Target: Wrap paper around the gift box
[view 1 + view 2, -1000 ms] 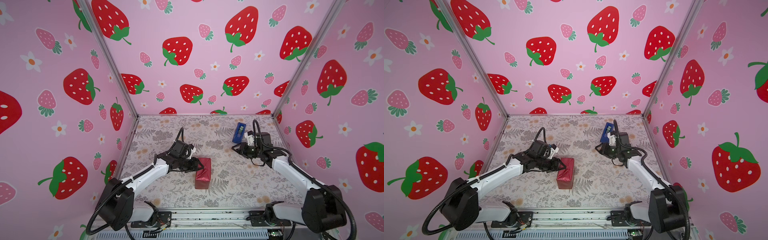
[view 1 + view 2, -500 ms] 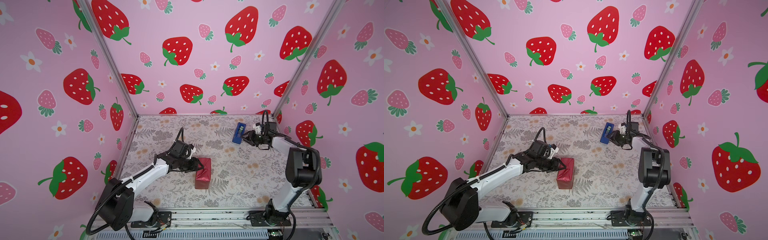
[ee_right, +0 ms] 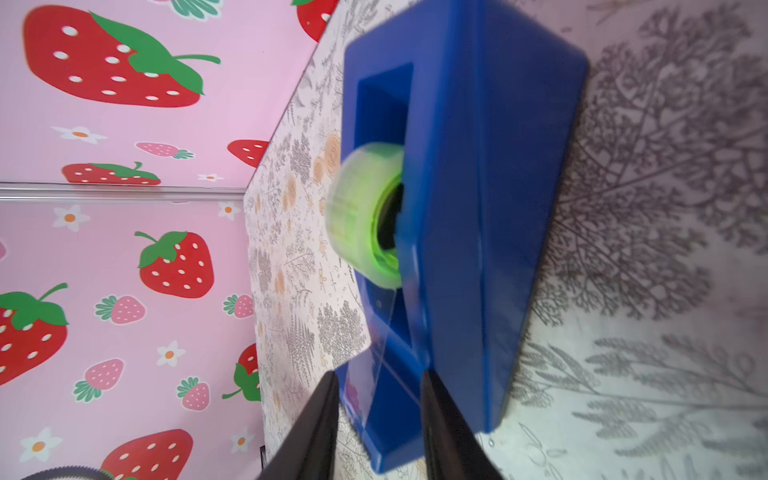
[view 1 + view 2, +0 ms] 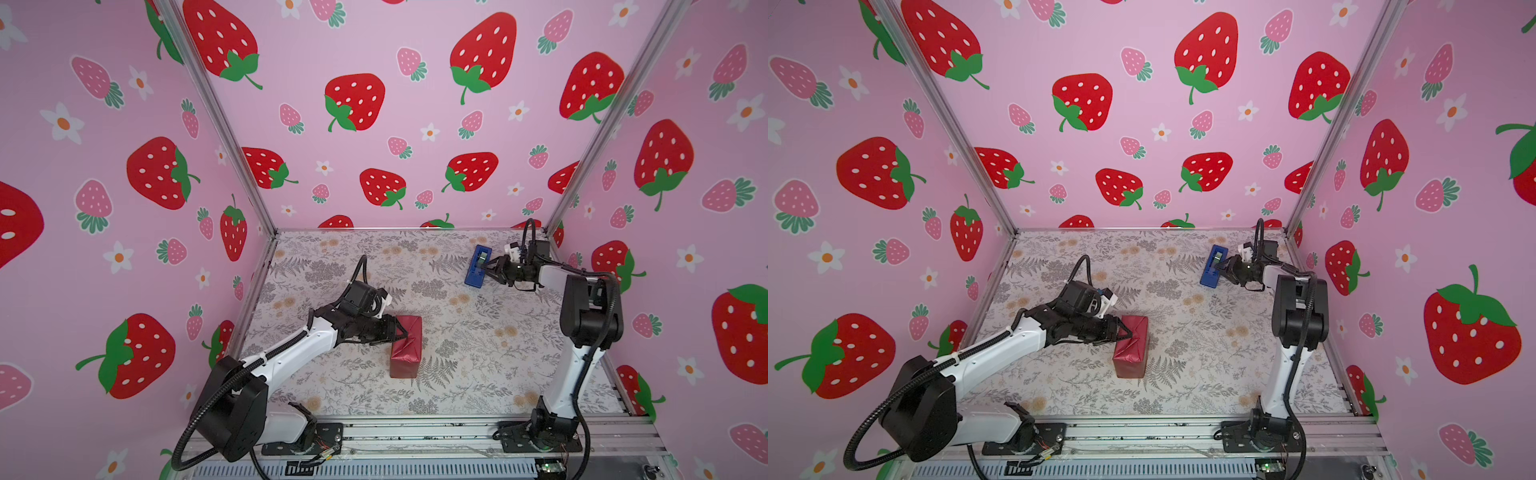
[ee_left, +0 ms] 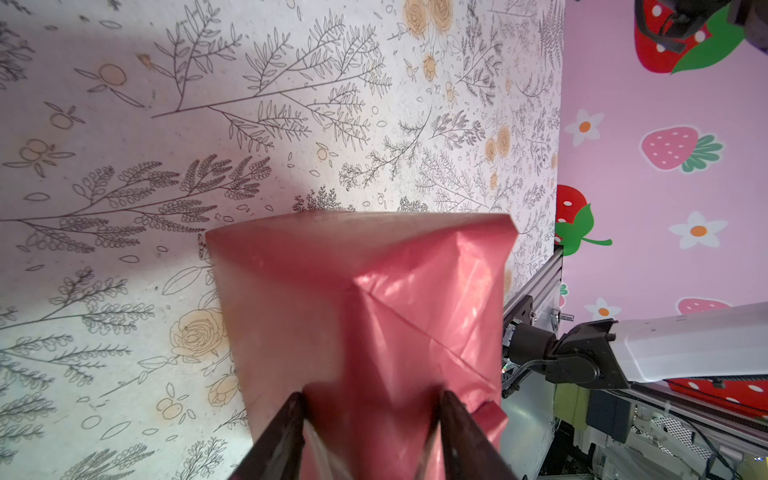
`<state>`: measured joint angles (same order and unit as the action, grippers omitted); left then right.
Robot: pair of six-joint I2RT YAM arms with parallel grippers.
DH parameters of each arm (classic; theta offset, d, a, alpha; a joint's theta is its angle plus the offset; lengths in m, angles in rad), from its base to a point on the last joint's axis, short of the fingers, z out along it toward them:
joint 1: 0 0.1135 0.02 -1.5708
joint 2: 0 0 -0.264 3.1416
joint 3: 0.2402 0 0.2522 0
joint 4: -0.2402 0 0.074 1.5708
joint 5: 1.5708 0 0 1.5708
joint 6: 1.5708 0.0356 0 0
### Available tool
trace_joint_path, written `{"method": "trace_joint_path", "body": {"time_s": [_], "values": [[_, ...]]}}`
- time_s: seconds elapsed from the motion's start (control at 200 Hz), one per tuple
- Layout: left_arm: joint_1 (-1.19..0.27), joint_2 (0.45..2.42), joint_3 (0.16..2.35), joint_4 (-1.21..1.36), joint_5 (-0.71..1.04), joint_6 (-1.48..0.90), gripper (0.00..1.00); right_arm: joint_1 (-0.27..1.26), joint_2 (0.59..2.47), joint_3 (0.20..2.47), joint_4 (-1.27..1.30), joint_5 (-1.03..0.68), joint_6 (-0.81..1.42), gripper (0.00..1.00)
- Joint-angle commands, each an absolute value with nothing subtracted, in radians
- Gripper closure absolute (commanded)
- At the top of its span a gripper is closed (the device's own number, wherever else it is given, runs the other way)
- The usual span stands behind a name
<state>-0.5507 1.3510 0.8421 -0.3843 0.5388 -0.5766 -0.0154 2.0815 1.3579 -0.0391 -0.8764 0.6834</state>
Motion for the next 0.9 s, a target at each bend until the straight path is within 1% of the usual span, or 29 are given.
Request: {"method": "trace_joint_path", "body": {"time_s": [0.0,0.135,0.295,0.455,0.485,0.61,0.895], "values": [[-0.577,1.405,0.770,-0.536,0.465,-0.565,0.47,0.000,2.125,1.378,0.021,-0.938,0.720,0.65],[-0.577,1.405,0.770,-0.536,0.464,-0.566,0.47,0.000,2.151,1.393,0.031,-0.964,0.738,0.66],[-0.577,1.411,0.770,-0.536,0.464,-0.564,0.47,-0.001,2.155,1.373,0.047,-0.978,0.761,0.73],[-0.577,1.414,0.770,-0.538,0.466,-0.565,0.47,-0.001,2.142,1.361,0.062,-0.977,0.793,0.85],[-0.577,1.416,0.771,-0.538,0.465,-0.565,0.47,-0.001,2.135,1.359,0.060,-0.973,0.794,0.89],[-0.577,1.416,0.776,-0.547,0.461,-0.560,0.47,-0.003,2.108,1.357,0.064,-0.969,0.816,1.00],[-0.576,1.411,0.775,-0.554,0.454,-0.555,0.47,-0.002,1.997,1.308,0.072,-0.983,0.835,1.00]]}}
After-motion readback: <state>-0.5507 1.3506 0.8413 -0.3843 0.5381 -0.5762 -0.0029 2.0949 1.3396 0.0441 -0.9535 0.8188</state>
